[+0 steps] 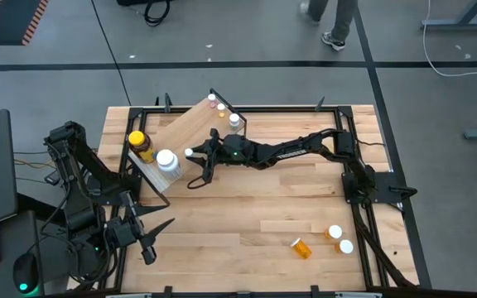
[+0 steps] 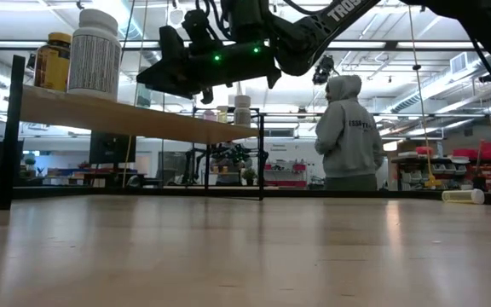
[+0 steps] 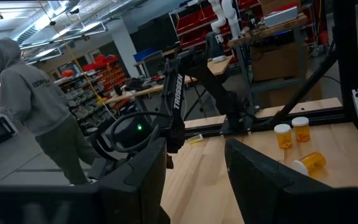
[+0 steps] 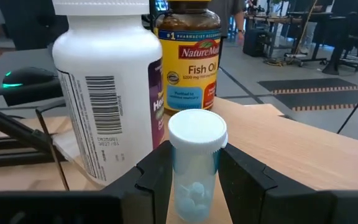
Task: Pick and place medicine bottles onto shelf by color
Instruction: Put the blue pill bottle on the shelf
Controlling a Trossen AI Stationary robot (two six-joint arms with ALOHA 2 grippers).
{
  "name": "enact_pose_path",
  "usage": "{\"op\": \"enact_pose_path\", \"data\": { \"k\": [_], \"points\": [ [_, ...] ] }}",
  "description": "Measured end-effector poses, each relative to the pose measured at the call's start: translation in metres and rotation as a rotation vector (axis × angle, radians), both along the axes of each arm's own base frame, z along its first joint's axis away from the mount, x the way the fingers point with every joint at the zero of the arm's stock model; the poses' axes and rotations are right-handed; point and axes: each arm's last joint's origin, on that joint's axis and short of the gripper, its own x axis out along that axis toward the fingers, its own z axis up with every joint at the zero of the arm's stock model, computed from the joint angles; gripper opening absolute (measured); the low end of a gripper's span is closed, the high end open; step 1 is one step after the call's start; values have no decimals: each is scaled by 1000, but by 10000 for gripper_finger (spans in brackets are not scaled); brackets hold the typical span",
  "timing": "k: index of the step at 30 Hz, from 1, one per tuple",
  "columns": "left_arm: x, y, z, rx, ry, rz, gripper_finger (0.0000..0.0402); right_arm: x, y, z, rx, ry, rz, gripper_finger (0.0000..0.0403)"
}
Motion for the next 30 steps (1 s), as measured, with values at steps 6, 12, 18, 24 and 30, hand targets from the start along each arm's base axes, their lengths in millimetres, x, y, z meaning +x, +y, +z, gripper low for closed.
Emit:
{"op": "enact_pose_path", "data": {
  "k": [6,12,18,24,30],
  "points": [
    [0,0,0,0,0,0,172,0,0,-2,2,26,0,130],
    [0,0,0,0,0,0,172,0,0,-3,3,34,0,130],
    [0,0,0,0,0,0,172,0,0,-3,2,33,1,130],
    [0,0,0,-1,-1,0,172,0,0,-3,3,33,1,133],
    [0,0,0,-1,-1,0,172,0,0,-4,1,40,1,142]
  ]
}}
